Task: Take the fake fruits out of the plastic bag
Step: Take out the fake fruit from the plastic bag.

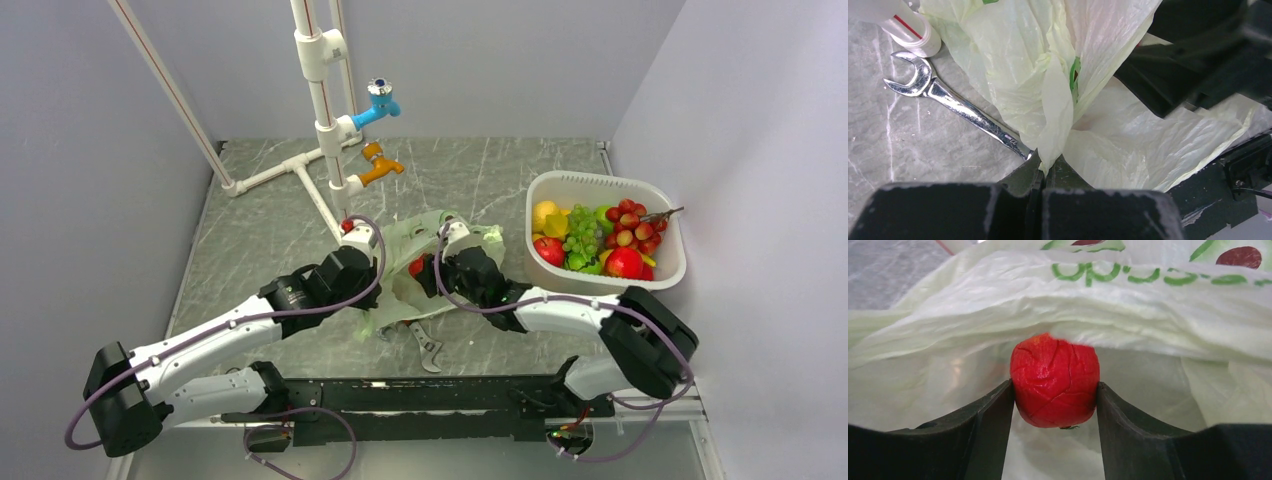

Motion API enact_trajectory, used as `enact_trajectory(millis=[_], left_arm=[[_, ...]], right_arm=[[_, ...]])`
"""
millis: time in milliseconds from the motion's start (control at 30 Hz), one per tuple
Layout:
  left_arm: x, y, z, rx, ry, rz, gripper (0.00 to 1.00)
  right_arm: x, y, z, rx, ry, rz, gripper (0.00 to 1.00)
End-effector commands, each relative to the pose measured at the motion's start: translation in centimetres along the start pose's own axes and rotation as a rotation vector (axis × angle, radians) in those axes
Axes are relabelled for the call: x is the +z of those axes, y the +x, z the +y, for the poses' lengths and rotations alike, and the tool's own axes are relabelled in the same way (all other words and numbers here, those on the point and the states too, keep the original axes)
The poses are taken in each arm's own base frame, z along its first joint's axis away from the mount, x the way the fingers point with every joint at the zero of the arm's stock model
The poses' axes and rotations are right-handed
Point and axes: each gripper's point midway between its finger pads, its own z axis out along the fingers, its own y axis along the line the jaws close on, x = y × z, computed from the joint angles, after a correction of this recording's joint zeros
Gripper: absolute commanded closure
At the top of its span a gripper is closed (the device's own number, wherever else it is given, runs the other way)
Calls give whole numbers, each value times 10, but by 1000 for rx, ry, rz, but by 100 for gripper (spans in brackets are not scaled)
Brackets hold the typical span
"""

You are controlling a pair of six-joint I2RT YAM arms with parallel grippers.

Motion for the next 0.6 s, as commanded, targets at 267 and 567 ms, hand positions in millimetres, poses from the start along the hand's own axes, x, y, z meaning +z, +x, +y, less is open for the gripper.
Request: enact_trajectory(millis=[267,567], left_arm=[[1,-8,6,15,-31,-48,100],[4,-6,2,4,-20,-34,100]], right_arm=[[-51,-39,47,29,-173,-103,100],[-83,-96,53,1,-190,-244,100]])
